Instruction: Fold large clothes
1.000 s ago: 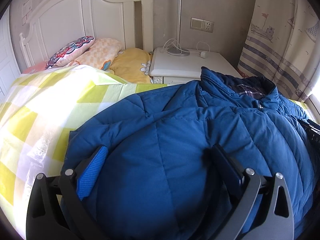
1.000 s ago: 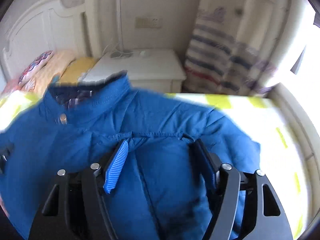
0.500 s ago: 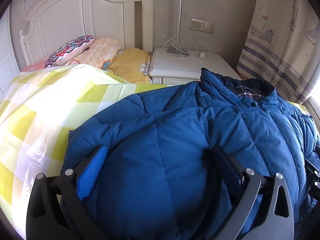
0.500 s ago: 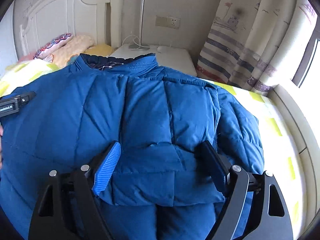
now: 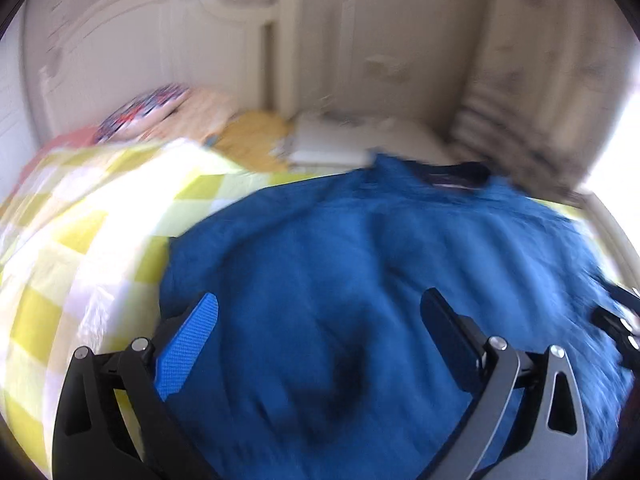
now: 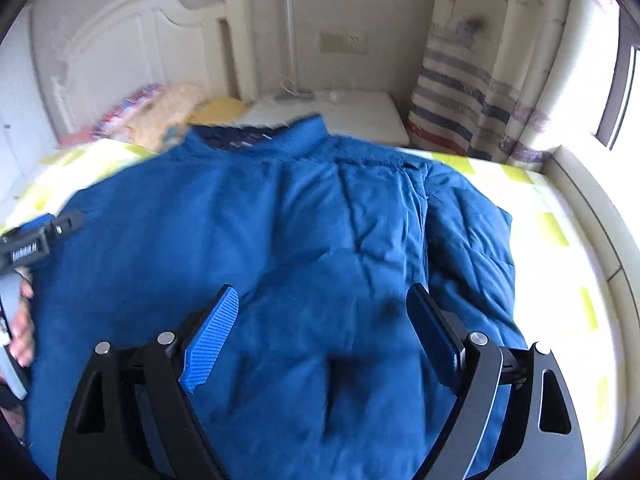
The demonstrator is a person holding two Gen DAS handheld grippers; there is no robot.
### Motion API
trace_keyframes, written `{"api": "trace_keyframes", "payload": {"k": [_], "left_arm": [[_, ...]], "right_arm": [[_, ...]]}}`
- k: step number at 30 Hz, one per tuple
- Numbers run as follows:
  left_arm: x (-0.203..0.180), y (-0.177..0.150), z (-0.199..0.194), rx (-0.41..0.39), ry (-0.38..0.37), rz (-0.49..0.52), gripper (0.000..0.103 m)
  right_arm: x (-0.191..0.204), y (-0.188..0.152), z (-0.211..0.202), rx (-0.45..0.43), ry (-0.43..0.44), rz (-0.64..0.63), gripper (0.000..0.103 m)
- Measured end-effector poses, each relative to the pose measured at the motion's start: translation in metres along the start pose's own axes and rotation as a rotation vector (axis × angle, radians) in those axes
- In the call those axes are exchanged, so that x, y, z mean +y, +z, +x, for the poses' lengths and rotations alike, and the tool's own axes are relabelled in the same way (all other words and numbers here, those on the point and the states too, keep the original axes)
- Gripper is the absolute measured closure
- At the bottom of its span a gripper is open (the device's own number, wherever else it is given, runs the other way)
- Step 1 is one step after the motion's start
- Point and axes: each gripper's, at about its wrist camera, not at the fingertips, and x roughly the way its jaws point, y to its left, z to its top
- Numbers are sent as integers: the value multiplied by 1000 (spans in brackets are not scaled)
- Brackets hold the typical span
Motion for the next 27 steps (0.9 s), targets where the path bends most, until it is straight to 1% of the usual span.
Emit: {"api": "trace_keyframes", "payload": {"k": [1, 2, 3, 5, 6, 7, 8, 9, 12, 14, 15, 16, 17, 20, 21, 22, 23, 25, 27], "left_arm": [[-6, -7, -8, 2, 2, 20, 2], [-15, -16, -13, 16, 12, 46, 2], [-26, -26, -14, 49, 20, 81, 2], [-46, -47, -2, 119, 23, 146, 2], [-51, -53, 3, 139, 40, 168, 2], [-56, -59, 9, 154, 76, 199, 2], [-60, -62, 11, 150, 98, 225, 2], [-61, -63, 9, 142, 104, 234, 2], [-58, -65, 10, 140, 88, 227, 2], [-57, -66, 10, 138, 87, 226, 2], [-58, -66, 10, 138, 90, 228, 2], [-57, -67, 10, 137, 91, 229, 2], [-57, -67, 10, 137, 90, 228, 2], [-58, -67, 9, 137, 88, 226, 2], [-58, -67, 9, 138, 86, 225, 2], [-58, -67, 9, 138, 85, 224, 2], [-58, -66, 9, 138, 85, 224, 2], [-58, -67, 10, 139, 86, 224, 2], [-58, -66, 10, 138, 86, 225, 2]], "right_arm": [[5, -6, -11, -18, 4, -17, 16], [11, -13, -19, -30, 6, -36, 15], [16, -19, -22, -28, 8, -56, 15], [28, -33, -11, 17, -26, -112, 16], [31, -41, 1, 59, -60, -136, 15], [32, -52, 16, 96, -80, -143, 14], [28, -52, 14, 82, -64, -116, 14], [25, -51, 12, 86, -54, -103, 14], [23, -53, -1, 92, -68, -78, 14], [24, -59, -17, 49, -30, -66, 14], [25, -64, -20, 41, -21, -66, 14], [26, -70, -19, 49, -23, -69, 13], [25, -79, -10, 85, -31, -70, 9], [15, -77, -7, 101, -6, -30, 6], [16, -77, -8, 100, -16, -31, 6], [19, -78, -12, 87, -54, -40, 6], [22, -79, -17, 69, -73, -53, 6], [29, -83, -20, 62, -70, -84, 6], [30, -85, -14, 84, -62, -92, 6]]}}
